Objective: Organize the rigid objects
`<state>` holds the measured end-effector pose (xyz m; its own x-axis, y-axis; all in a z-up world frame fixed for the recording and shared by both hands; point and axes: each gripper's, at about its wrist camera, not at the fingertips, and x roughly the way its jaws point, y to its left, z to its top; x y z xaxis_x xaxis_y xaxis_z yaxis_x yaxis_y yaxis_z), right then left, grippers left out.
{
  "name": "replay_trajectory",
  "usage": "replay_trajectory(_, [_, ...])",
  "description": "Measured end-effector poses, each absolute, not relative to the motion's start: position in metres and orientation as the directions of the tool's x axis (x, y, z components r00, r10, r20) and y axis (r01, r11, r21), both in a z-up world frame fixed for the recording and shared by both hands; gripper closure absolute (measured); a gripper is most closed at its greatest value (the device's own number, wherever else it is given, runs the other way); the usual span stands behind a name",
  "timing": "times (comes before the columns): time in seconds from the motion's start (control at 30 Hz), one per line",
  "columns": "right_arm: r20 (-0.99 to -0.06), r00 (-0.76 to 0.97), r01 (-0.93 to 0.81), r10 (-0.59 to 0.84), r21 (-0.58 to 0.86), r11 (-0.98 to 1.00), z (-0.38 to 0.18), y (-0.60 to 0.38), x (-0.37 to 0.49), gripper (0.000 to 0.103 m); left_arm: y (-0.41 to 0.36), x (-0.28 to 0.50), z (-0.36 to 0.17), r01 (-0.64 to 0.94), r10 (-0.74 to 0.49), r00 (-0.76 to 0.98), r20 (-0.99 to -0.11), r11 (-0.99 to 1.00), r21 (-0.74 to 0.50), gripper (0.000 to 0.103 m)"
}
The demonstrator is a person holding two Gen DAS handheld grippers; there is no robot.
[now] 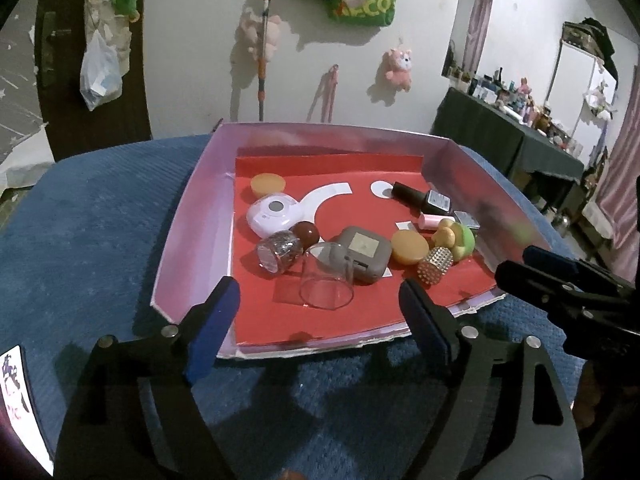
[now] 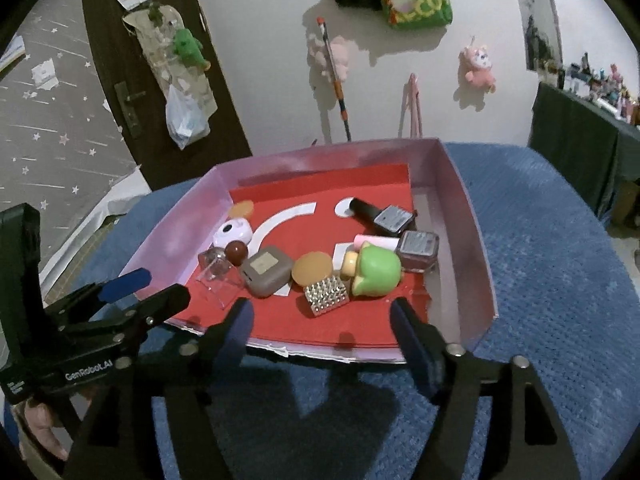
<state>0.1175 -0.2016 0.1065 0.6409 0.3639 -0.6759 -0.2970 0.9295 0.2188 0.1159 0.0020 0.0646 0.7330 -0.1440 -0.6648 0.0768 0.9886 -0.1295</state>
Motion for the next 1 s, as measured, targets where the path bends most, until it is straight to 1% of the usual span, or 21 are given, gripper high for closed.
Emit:
replay_trajectory(0.03, [-0.668,0.653,-0.293,0.358,0.214,0.932,0.107,-0.202,0.115,0.024,0.003,0.115,0.065,0.071,-0.14,0.738,-0.661,0.989,-0.129,0.01])
replay_trajectory(0.07, [-0.659,0.664,-0.286,0.352,0.211,0.935,0.107,-0.202,0.112,0.02,0.004,0.113,0.065,0.066,-0.134,0.742,-0.657,0.99,-0.128,0.007])
replay_trajectory(0.1, [-0.654,0.671,-0.282,0.35,0.212,0.936,0.107,-0.202,0.11,0.015,0.005,0.111,0.064,0.056,-0.123,0.75,-0.65,0.991,-0.124,0.007])
replay_trajectory(0.3, [-0.627,0.71,-0.247,0.32,0.203,0.947,0.1,-0.204,0.104,0.011,0.009,0.108,0.059,0.034,-0.104,0.76,-0.642,0.992,-0.12,0.006])
replay_trajectory(0.43, [-0.6,0.745,-0.232,0.293,0.179,0.956,0.098,-0.203,0.101,0.004,0.013,0.107,0.054,0.009,-0.077,0.773,-0.63,0.994,-0.11,0.001])
replay_trajectory(0.53, [-0.58,0.769,-0.222,0.268,0.15,0.963,0.096,-0.2,0.099,0.004,0.013,0.104,0.053,-0.019,-0.026,0.796,-0.605,0.997,-0.068,0.001])
replay_trajectory(0.7, [-0.572,0.783,-0.223,0.244,0.108,0.969,0.09,-0.193,0.099,0.004,0.012,0.103,0.047,-0.006,-0.038,0.802,-0.597,0.997,-0.072,0.0])
replay_trajectory(0.9, [-0.615,0.748,-0.225,0.25,0.12,0.967,0.079,-0.192,0.105,0.003,0.015,0.106,0.044,-0.002,-0.058,0.786,-0.616,0.995,-0.096,0.0])
replay_trajectory(1.0, [-0.614,0.749,-0.225,0.248,0.116,0.967,0.078,-0.191,0.104,0.003,0.014,0.109,0.041,-0.002,-0.06,0.772,-0.633,0.995,-0.096,0.0])
